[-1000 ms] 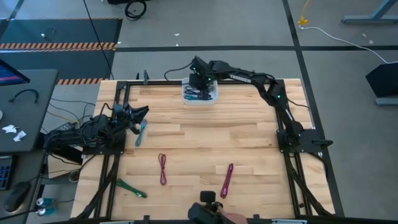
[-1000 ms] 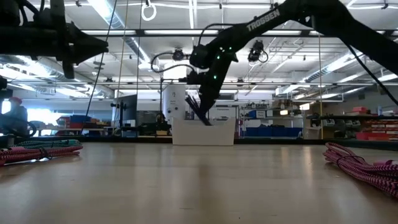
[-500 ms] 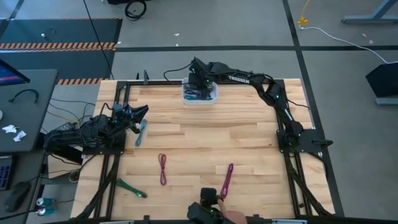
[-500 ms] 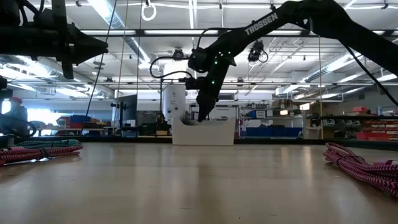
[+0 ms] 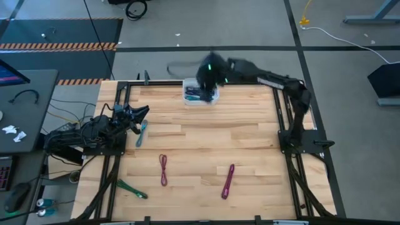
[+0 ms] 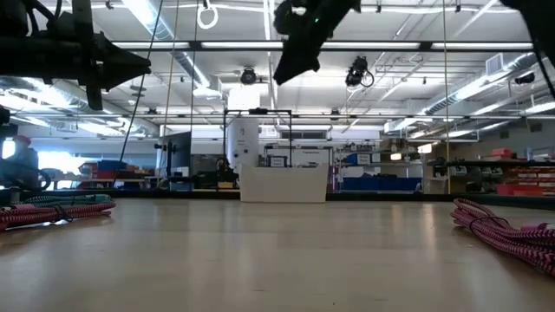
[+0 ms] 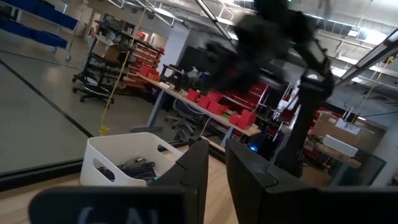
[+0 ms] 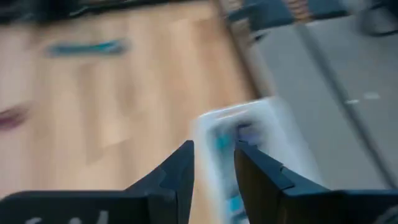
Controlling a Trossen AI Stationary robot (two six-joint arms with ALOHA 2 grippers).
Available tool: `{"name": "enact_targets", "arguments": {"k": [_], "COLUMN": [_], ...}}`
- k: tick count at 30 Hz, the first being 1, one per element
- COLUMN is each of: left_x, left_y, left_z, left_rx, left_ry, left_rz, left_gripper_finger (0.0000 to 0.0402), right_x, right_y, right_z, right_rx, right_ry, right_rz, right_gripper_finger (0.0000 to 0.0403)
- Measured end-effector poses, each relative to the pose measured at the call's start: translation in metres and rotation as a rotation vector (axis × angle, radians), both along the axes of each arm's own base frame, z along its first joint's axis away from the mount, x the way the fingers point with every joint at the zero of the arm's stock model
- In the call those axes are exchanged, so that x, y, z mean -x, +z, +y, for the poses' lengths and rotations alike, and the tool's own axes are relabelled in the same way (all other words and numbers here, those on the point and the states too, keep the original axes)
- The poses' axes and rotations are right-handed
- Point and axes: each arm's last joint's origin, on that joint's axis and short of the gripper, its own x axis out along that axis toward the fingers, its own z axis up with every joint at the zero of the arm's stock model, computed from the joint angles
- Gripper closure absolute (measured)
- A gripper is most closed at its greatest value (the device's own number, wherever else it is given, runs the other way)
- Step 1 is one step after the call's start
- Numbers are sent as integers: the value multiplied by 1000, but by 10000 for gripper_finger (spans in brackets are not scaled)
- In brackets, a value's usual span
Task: Pick and place USB-C Cables
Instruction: Put the right pink charger cable into the white bin
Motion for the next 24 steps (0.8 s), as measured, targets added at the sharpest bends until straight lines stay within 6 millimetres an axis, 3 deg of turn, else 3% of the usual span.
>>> {"name": "enact_targets", "arguments": {"k": [3, 8, 13, 19, 24], "left_x": [0, 0, 0, 0, 0], "left_y": [0, 0, -1, -1, -1], "left_z": [0, 0, 0, 0, 0], "left_rx": [0, 25, 44, 44, 54], "left_ry": [0, -6, -11, -11, -13], "left_rz": [0, -15, -19, -19, -26], "left_gripper_finger": [339, 340, 345, 344, 346], "right_x": [13, 52, 75, 68, 61], "right_y": [-12, -26, -53, -94, -134], "right_z": [50, 129, 190, 247, 277], "right_rx": [-64, -316, -451, -444, -340], "right_ry": [81, 322, 603, 825, 918], "right_rz": [82, 198, 286, 251, 270], "right_gripper_finger": [296, 304, 294, 241, 180]}}
